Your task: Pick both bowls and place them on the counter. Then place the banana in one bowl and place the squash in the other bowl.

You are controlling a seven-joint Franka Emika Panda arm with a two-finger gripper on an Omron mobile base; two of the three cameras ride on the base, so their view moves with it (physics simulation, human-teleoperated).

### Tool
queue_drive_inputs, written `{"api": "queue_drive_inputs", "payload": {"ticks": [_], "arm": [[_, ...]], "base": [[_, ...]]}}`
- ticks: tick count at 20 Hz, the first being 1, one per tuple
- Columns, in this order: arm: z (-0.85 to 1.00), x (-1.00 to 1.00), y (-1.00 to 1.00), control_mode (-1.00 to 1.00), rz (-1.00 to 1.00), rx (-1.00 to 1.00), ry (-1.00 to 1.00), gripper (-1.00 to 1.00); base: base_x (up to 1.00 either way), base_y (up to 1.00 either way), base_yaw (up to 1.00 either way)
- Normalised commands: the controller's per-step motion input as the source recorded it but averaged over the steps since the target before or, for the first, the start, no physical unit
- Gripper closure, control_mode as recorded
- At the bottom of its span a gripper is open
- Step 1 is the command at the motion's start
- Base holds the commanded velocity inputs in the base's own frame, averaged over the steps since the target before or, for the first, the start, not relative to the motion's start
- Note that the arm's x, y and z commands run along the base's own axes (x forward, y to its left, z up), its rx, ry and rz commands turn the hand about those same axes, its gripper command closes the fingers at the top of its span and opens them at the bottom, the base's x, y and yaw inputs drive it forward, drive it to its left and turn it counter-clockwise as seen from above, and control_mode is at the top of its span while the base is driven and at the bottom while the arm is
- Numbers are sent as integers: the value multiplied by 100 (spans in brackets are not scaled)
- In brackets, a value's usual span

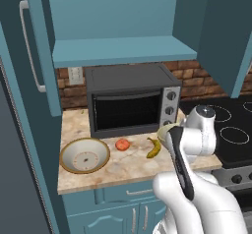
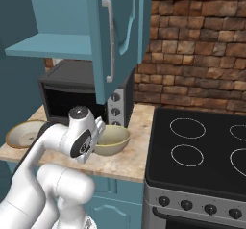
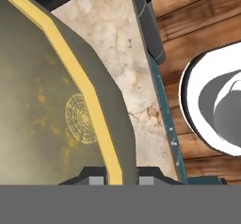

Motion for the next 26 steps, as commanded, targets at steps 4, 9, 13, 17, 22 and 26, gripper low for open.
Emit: {"api": "queue_drive_inputs", "payload": {"ticks": [4, 9, 13, 17, 22, 26], "arm": [[-23, 0, -22, -100, 0, 0, 0, 100], [-34, -9, -2, -100, 0, 1, 0, 100], [-35, -2, -7, -100, 0, 0, -3, 100], [-39, 0, -7, -100, 0, 0, -7, 100], [-41, 0, 1, -100, -2, 0, -9, 100], [-36, 0, 4, -100, -3, 0, -9, 100]], "base": [[0, 0, 0], [0, 0, 0], [0, 0, 0], [0, 0, 0], [0, 0, 0], [0, 0, 0]]}}
